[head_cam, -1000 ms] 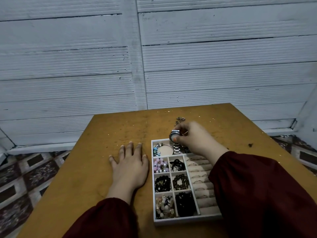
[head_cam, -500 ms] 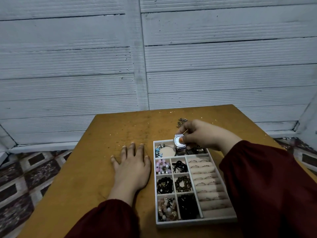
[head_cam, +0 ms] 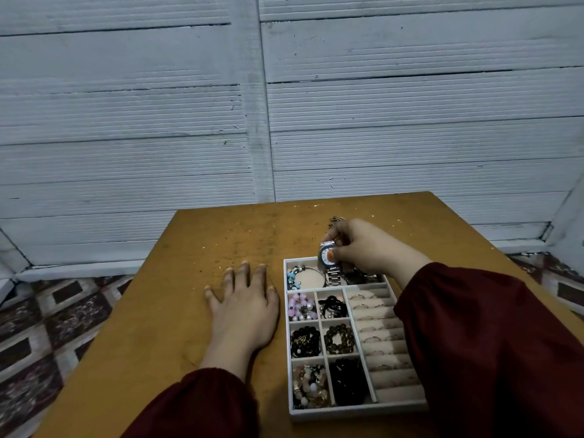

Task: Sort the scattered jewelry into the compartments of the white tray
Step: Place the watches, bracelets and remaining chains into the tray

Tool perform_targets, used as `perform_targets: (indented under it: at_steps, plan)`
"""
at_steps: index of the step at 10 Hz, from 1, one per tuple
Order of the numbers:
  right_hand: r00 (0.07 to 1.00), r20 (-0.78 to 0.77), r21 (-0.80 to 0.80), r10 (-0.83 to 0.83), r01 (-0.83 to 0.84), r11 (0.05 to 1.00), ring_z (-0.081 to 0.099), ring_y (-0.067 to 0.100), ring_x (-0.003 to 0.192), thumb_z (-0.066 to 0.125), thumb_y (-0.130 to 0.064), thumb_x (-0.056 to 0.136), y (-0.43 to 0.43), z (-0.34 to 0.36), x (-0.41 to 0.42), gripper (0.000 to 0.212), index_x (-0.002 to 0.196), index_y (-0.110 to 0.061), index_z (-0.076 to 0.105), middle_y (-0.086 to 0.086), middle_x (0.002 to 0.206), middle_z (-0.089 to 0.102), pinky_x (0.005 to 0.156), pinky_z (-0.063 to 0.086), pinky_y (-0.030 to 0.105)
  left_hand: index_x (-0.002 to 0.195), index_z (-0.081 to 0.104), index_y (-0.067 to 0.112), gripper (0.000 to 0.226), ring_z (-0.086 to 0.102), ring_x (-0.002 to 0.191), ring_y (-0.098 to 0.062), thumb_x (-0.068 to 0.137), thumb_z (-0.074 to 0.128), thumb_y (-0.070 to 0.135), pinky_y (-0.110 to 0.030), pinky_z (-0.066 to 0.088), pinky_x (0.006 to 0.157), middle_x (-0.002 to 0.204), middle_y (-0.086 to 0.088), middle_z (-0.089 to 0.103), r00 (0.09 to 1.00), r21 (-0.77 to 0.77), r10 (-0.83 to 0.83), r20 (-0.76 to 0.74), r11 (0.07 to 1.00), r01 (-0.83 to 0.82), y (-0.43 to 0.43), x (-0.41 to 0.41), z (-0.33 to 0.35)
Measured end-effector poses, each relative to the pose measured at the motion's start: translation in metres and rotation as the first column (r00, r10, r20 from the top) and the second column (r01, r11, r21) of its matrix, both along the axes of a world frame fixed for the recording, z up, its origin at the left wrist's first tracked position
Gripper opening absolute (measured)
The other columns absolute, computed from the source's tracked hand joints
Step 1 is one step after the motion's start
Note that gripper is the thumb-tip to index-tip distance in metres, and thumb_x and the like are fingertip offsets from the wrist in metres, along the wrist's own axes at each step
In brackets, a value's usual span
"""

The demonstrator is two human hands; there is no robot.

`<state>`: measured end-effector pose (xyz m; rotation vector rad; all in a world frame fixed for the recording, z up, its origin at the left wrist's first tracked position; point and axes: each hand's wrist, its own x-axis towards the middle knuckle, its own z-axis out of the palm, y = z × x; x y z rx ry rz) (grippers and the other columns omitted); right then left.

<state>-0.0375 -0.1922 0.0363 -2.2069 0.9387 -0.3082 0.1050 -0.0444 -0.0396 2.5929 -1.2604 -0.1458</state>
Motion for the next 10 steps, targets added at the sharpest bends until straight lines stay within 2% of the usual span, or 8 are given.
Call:
perform_targets:
  at_steps: [1, 3, 4, 6, 7, 8, 9, 10]
  plan:
    - [1.0, -0.006, -0.146, -0.006, 0.005, 0.989, 0.056, 0.014, 0.079, 0.066, -0.011, 0.085, 0.005, -0.004, 0.002, 0.016, 0.096, -0.022, 0.061, -0.002, 0.091, 0.061, 0.061, 0.042, 0.024, 0.151, 0.013, 0.031, 0.054, -0.001, 0.147, -0.021, 0.099, 0.02, 0.045, -0.059, -0.001, 0.114, 0.16, 0.003, 0.005, 1.0, -0.002, -0.001, 0.0, 1.0, 0.001, 0.001, 0.001, 0.0]
    - [1.0, 0.004, -0.243, -0.006, 0.006, 0.97, 0.059, 0.018, 0.091, 0.068, -0.011, 0.084, 0.006, -0.009, 0.004, 0.02, 0.102, -0.019, 0.067, 0.004, 0.104, 0.065, 0.077, 0.046, 0.026, 0.151, 0.014, 0.031, 0.054, -0.001, 0.147, -0.021, 0.099, 0.02, 0.044, -0.059, -0.001, 0.114, 0.16, 0.004, 0.005, 1.0, -0.007, -0.002, 0.0, 1.0, 0.002, 0.001, 0.001, 0.0]
    - [1.0, 0.006, -0.278, -0.021, 0.022, 0.96, 0.057, 0.015, 0.087, 0.07, -0.01, 0.082, 0.004, -0.01, 0.005, 0.022, 0.101, -0.02, 0.069, 0.002, 0.1, 0.066, 0.072, 0.042, 0.022, 0.151, 0.013, 0.031, 0.054, -0.001, 0.147, -0.021, 0.099, 0.02, 0.045, -0.059, -0.002, 0.114, 0.16, 0.004, 0.005, 1.0, -0.006, -0.001, 0.002, 1.0, 0.001, 0.001, 0.001, 0.0]
    - [0.999, -0.031, -0.237, -0.039, 0.031, 0.971, 0.062, 0.015, 0.074, 0.075, -0.015, 0.079, -0.002, -0.006, 0.0, 0.022, 0.1, -0.019, 0.071, -0.003, 0.079, 0.065, 0.066, 0.041, 0.02, 0.151, 0.014, 0.031, 0.054, -0.001, 0.147, -0.022, 0.099, 0.021, 0.045, -0.059, -0.002, 0.114, 0.16, 0.004, 0.005, 1.0, -0.005, 0.002, -0.001, 1.0, -0.002, 0.001, 0.0, -0.001]
    - [0.996, -0.074, -0.243, -0.042, 0.023, 0.97, 0.066, 0.015, 0.076, 0.075, -0.018, 0.08, -0.008, -0.003, -0.001, 0.019, 0.098, -0.021, 0.072, -0.001, 0.08, 0.07, 0.066, 0.043, 0.02, 0.151, 0.013, 0.031, 0.054, -0.001, 0.147, -0.022, 0.099, 0.02, 0.045, -0.059, -0.002, 0.114, 0.16, 0.004, 0.005, 1.0, -0.003, 0.002, 0.001, 1.0, -0.002, 0.0, 0.001, -0.001]
    - [0.991, -0.132, -0.286, -0.033, -0.007, 0.958, 0.062, 0.013, 0.081, 0.075, -0.024, 0.08, -0.012, 0.0, 0.001, 0.019, 0.098, -0.025, 0.073, -0.007, 0.08, 0.067, 0.082, 0.046, 0.027, 0.15, 0.014, 0.031, 0.054, -0.001, 0.147, -0.022, 0.099, 0.021, 0.045, -0.059, -0.002, 0.113, 0.16, 0.004, 0.005, 1.0, -0.006, 0.003, 0.001, 1.0, -0.003, 0.0, 0.0, -0.001]
    - [0.989, -0.147, -0.291, -0.018, -0.026, 0.956, 0.06, 0.013, 0.084, 0.074, -0.027, 0.081, -0.013, 0.001, 0.002, 0.017, 0.098, -0.028, 0.073, -0.01, 0.08, 0.065, 0.086, 0.046, 0.031, 0.151, 0.013, 0.031, 0.054, -0.001, 0.147, -0.022, 0.099, 0.021, 0.044, -0.059, -0.003, 0.113, 0.16, 0.004, 0.005, 1.0, -0.007, 0.002, -0.001, 1.0, -0.002, 0.0, 0.0, 0.0]
    - [0.994, -0.109, -0.217, 0.004, -0.027, 0.976, 0.059, 0.011, 0.077, 0.072, -0.026, 0.083, -0.014, 0.002, 0.0, 0.014, 0.097, -0.028, 0.073, -0.009, 0.08, 0.064, 0.068, 0.044, 0.024, 0.151, 0.013, 0.031, 0.054, -0.001, 0.147, -0.022, 0.099, 0.02, 0.044, -0.059, -0.003, 0.113, 0.16, 0.004, 0.005, 1.0, -0.007, 0.001, 0.0, 1.0, -0.001, 0.0, 0.0, 0.0]
